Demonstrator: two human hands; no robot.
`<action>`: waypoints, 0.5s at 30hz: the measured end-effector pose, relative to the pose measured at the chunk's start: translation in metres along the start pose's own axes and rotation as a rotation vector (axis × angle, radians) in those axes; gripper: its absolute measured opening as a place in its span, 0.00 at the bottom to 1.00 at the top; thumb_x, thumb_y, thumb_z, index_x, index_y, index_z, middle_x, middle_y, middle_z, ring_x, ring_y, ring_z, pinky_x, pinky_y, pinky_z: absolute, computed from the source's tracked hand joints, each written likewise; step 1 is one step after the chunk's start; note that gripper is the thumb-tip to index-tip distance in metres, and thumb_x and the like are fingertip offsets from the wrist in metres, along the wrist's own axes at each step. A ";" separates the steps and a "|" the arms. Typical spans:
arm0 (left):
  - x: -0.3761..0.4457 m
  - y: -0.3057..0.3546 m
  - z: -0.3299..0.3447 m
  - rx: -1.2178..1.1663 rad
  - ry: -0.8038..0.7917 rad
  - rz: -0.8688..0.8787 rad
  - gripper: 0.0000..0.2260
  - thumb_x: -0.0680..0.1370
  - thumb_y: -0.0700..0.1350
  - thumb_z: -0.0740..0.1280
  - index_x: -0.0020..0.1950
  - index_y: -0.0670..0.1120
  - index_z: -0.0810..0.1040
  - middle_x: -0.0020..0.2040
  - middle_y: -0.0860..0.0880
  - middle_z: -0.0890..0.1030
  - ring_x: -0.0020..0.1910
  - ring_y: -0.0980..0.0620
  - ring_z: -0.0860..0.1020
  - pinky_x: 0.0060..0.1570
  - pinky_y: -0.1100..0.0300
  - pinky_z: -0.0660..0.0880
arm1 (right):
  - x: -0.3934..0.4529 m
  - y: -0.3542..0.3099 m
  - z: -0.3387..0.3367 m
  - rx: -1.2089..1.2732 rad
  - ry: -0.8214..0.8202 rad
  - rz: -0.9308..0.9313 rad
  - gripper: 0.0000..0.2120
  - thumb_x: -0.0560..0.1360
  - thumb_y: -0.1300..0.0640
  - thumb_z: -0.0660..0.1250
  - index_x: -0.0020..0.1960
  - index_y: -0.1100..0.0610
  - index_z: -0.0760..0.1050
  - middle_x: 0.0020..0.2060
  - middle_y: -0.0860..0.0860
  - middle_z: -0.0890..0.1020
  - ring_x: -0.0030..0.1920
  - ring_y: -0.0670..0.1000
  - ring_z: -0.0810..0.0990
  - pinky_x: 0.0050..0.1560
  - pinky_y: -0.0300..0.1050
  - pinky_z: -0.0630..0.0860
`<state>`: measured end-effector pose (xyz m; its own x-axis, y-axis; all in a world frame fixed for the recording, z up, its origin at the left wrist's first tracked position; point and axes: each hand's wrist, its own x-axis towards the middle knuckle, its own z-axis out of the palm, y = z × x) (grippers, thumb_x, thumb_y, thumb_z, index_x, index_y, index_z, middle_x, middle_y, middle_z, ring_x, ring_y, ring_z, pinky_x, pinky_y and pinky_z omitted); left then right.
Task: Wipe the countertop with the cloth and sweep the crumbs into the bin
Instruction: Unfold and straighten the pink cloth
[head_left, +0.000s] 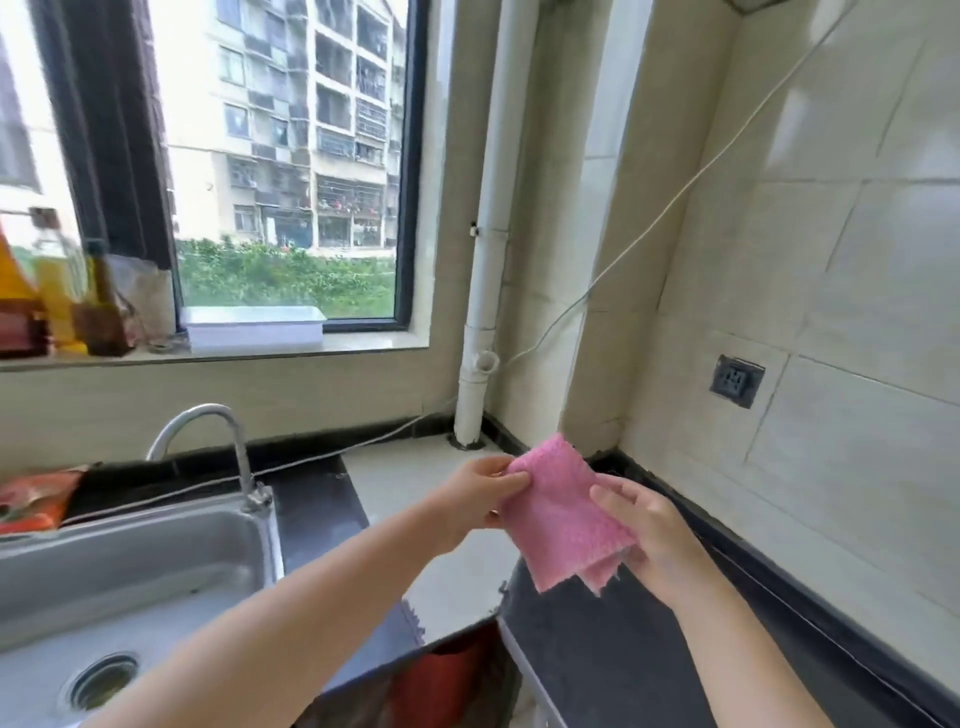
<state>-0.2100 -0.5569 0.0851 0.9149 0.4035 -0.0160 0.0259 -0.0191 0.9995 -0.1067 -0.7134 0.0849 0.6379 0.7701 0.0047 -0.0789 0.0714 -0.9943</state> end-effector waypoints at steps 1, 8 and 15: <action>0.013 0.004 -0.010 -0.022 0.058 0.028 0.06 0.79 0.39 0.60 0.46 0.46 0.74 0.40 0.49 0.74 0.39 0.55 0.73 0.37 0.65 0.74 | 0.022 -0.004 0.004 0.038 -0.059 0.014 0.17 0.65 0.60 0.69 0.51 0.66 0.73 0.38 0.57 0.78 0.35 0.51 0.79 0.28 0.38 0.75; 0.093 0.034 -0.084 -0.132 0.367 0.093 0.06 0.79 0.37 0.59 0.45 0.44 0.74 0.39 0.47 0.75 0.37 0.53 0.74 0.39 0.61 0.75 | 0.170 -0.027 0.037 0.119 -0.144 0.008 0.07 0.74 0.68 0.59 0.43 0.61 0.75 0.31 0.53 0.77 0.36 0.52 0.75 0.40 0.45 0.73; 0.171 0.053 -0.172 -0.049 0.610 -0.016 0.02 0.77 0.38 0.62 0.46 0.43 0.74 0.42 0.47 0.74 0.40 0.54 0.73 0.40 0.62 0.72 | 0.305 -0.042 0.094 0.170 -0.197 0.012 0.08 0.76 0.67 0.58 0.43 0.58 0.73 0.34 0.52 0.75 0.35 0.50 0.74 0.36 0.43 0.73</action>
<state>-0.1218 -0.3316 0.1397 0.5186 0.8546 -0.0263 0.0060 0.0271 0.9996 0.0190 -0.4218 0.1385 0.4761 0.8789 0.0301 -0.2235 0.1540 -0.9625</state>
